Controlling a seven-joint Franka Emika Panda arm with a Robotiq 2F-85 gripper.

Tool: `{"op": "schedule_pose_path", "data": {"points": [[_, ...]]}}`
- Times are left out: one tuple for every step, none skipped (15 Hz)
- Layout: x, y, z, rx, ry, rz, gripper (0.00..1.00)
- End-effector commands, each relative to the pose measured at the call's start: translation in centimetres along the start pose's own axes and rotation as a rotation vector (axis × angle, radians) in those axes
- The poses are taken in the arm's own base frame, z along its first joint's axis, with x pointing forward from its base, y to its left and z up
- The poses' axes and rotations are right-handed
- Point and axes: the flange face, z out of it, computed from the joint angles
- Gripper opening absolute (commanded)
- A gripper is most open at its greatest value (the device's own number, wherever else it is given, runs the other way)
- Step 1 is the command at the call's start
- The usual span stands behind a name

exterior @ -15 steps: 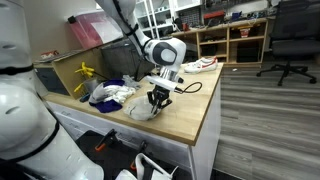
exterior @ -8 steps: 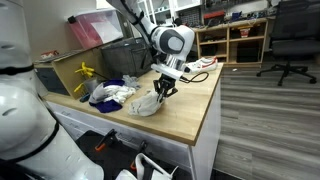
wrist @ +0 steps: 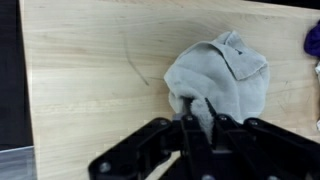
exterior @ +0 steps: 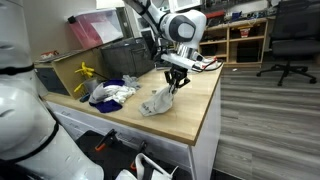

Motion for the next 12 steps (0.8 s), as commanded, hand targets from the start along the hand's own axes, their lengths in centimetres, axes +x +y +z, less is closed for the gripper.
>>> {"op": "schedule_pose_path", "data": {"points": [[0.2, 0.3, -2.2, -0.017, 0.005, 0.025, 0.03], [0.3, 0.3, -2.3, -0.029, 0.005, 0.028, 0.03], [0.5, 0.0, -2.1, -0.051, -0.008, 0.033, 0.03], [0.7, -0.3, -1.9, -0.068, -0.026, 0.039, 0.03], [1.0, -0.7, -1.3, -0.088, -0.053, 0.045, 0.03], [1.2, -1.1, -0.8, -0.108, -0.078, 0.046, 0.03], [1.5, -1.6, -0.1, -0.123, -0.111, 0.051, 0.03], [1.8, -2.0, 0.5, -0.135, -0.146, 0.057, 0.03], [2.2, -2.6, 1.2, -0.140, -0.176, 0.070, 0.03], [2.5, -3.2, 1.8, -0.142, -0.203, 0.085, 0.03], [3.0, -3.7, 2.3, -0.141, -0.227, 0.104, 0.03], [3.5, -4.2, 2.8, -0.132, -0.243, 0.117, 0.03]]}}
